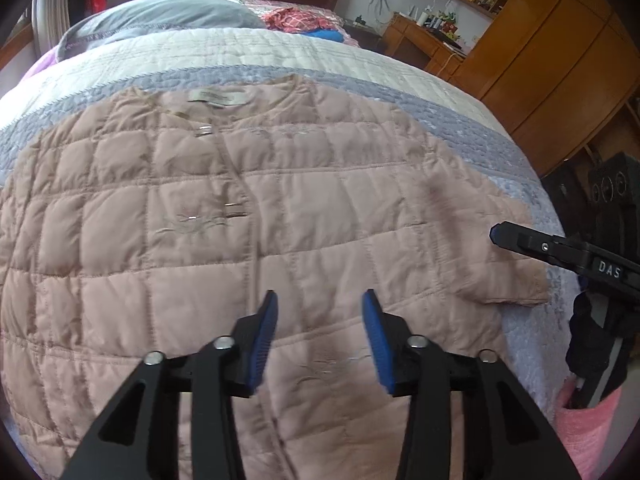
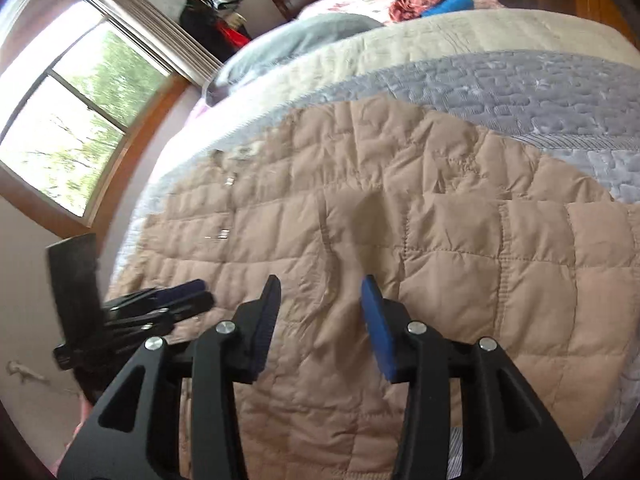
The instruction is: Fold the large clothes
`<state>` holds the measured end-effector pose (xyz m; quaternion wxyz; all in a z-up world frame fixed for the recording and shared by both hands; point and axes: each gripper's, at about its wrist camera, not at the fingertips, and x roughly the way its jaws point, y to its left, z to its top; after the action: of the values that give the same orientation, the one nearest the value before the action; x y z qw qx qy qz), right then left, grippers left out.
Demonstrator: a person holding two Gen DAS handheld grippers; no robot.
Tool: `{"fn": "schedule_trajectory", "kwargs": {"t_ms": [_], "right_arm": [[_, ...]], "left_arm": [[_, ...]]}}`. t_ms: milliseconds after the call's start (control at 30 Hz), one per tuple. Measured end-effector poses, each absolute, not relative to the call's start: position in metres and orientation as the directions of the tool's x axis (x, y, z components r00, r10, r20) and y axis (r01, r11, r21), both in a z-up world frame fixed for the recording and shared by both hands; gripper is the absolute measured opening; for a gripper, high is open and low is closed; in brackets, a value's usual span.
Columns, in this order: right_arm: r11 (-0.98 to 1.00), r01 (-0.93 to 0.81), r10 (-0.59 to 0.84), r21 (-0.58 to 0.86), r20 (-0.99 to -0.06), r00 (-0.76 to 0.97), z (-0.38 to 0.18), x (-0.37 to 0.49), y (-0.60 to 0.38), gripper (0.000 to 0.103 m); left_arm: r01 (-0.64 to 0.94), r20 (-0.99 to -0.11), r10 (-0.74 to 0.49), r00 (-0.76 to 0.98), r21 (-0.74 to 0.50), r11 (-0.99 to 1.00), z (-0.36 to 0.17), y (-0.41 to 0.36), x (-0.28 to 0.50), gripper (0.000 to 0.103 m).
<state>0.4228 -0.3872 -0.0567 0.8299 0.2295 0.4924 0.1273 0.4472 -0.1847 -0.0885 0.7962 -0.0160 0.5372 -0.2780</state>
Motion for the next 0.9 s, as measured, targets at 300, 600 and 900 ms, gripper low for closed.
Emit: {"fn": "schedule_trajectory", "kwargs": {"t_ms": [300, 600, 900], "right_arm": [[0.875, 0.314, 0.136, 0.369, -0.809, 0.571, -0.037, 0.339, -0.493, 0.038], [0.812, 0.455, 0.067, 0.365, -0.833, 0.549, -0.065, 0.288, -0.548, 0.036], [0.847, 0.292, 0.233, 0.445, -0.803, 0.549, -0.076, 0.328, -0.493, 0.034]], "left_arm": [[0.49, -0.795, -0.591, 0.136, -0.465, 0.737, -0.087, -0.269, 0.436, 0.061], [0.488, -0.792, -0.604, 0.084, -0.496, 0.718, -0.105, -0.316, 0.439, 0.004], [0.466, -0.736, -0.577, 0.356, -0.396, 0.792, -0.038, -0.199, 0.427, 0.003]]}}
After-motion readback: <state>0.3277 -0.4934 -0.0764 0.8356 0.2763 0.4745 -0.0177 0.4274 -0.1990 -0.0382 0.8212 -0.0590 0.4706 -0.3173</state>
